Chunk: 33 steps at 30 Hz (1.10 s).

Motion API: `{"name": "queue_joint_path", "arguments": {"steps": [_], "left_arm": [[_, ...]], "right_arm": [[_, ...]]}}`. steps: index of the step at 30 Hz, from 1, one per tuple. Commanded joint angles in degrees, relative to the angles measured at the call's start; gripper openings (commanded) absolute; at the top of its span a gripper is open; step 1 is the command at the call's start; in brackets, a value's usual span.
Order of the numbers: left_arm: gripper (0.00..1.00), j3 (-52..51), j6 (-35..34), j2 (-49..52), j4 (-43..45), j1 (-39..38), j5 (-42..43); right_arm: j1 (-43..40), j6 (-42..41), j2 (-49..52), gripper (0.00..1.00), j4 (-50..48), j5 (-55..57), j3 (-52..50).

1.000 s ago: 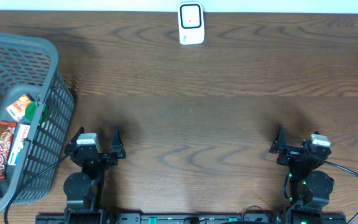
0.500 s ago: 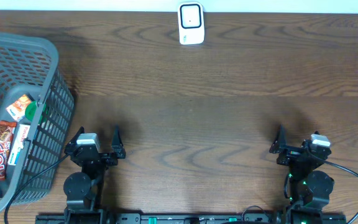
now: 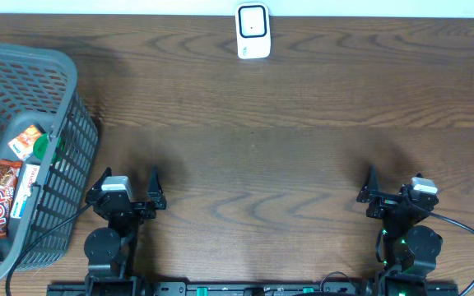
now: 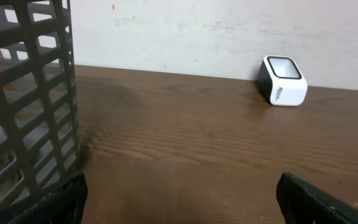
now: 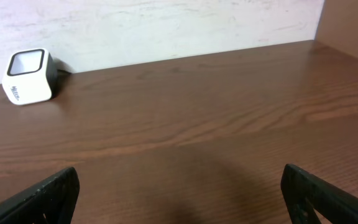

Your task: Scan the item barcode

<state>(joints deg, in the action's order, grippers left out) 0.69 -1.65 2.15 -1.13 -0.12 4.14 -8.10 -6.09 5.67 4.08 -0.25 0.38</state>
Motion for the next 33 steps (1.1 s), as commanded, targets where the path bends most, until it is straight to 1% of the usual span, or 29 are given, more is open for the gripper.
{"name": "queue_joint_path", "arguments": {"steps": [1,2,3,6,8,11,14,16,19,20,21,22,23,24,25,26,27,31,33], "left_arm": [[0.97,-0.46,-0.13,0.07,-2.49,0.07,1.29],[0.97,-0.44,-0.83,0.07,-2.51,0.04,2.29],[0.97,-0.42,-1.88,0.09,-1.97,0.02,5.70],[0.97,0.09,0.76,0.68,-1.66,0.02,20.72],[0.97,0.81,0.76,1.97,-1.62,0.02,25.11],[0.97,3.58,0.79,4.81,-1.22,0.02,27.71],[0.97,9.88,0.81,9.92,-1.20,0.02,28.44],[0.98,15.93,0.79,15.06,-1.20,0.02,28.44],[0.98,29.44,0.04,25.92,-2.95,0.02,28.48],[0.97,36.89,-0.83,31.06,-6.19,0.02,28.55],[0.97,39.65,-0.98,32.85,-7.72,0.02,28.76],[0.97,46.49,-0.94,37.40,-11.78,0.02,31.19],[0.97,49.24,-0.94,39.23,-13.44,0.02,33.07],[0.97,54.18,-0.98,43.21,-16.70,0.02,38.01],[0.97,56.96,-0.96,45.70,-19.98,0.02,42.42],[0.97,58.42,-0.96,47.76,-22.58,0.02,44.28],[0.97,58.60,-0.96,49.27,-23.39,0.02,45.79],[0.97,59.14,-1.33,53.02,-23.19,0.52,46.86],[0.98,61.92,-4.87,54.12,-22.56,2.64,46.82]], "right_arm": [[0.31,-0.72,-0.02,0.99,0.22,-0.07,-0.07],[0.31,-0.72,-0.02,0.99,0.22,-0.09,-0.07],[0.31,-0.70,-0.02,0.99,0.22,-0.09,-0.07],[0.31,-0.72,-0.02,0.99,0.22,-0.09,-0.07],[0.31,-0.72,-0.02,0.99,0.22,-0.09,-0.07],[0.31,-0.72,-0.02,0.99,0.22,-0.07,-0.07],[0.31,-0.72,-0.02,0.99,0.22,-0.09,-0.07],[0.31,-0.72,-0.02,0.99,0.22,-0.09,-0.07],[0.31,-0.72,-0.02,0.99,0.22,-0.09,-0.07],[0.31,-0.70,-0.02,0.99,0.22,-0.07,-0.07],[0.31,-0.72,-0.02,0.99,0.22,-0.07,-0.07],[0.31,-0.72,-0.02,0.99,0.22,-0.07,-0.07],[0.31,-0.72,-0.02,0.99,0.22,-0.09,-0.07],[0.31,-0.72,-0.02,0.99,0.22,-0.09,-0.07],[0.31,-0.72,-0.02,0.99,0.22,-0.07,-0.07],[0.31,-0.72,-0.02,0.99,0.22,-0.09,-0.07],[0.31,-0.72,-0.02,0.99,0.22,-0.09,-0.07],[0.31,-0.72,-0.02,0.99,0.22,-0.09,-0.07],[0.31,-0.72,-0.02,0.99,0.22,-0.09,-0.07]]}}
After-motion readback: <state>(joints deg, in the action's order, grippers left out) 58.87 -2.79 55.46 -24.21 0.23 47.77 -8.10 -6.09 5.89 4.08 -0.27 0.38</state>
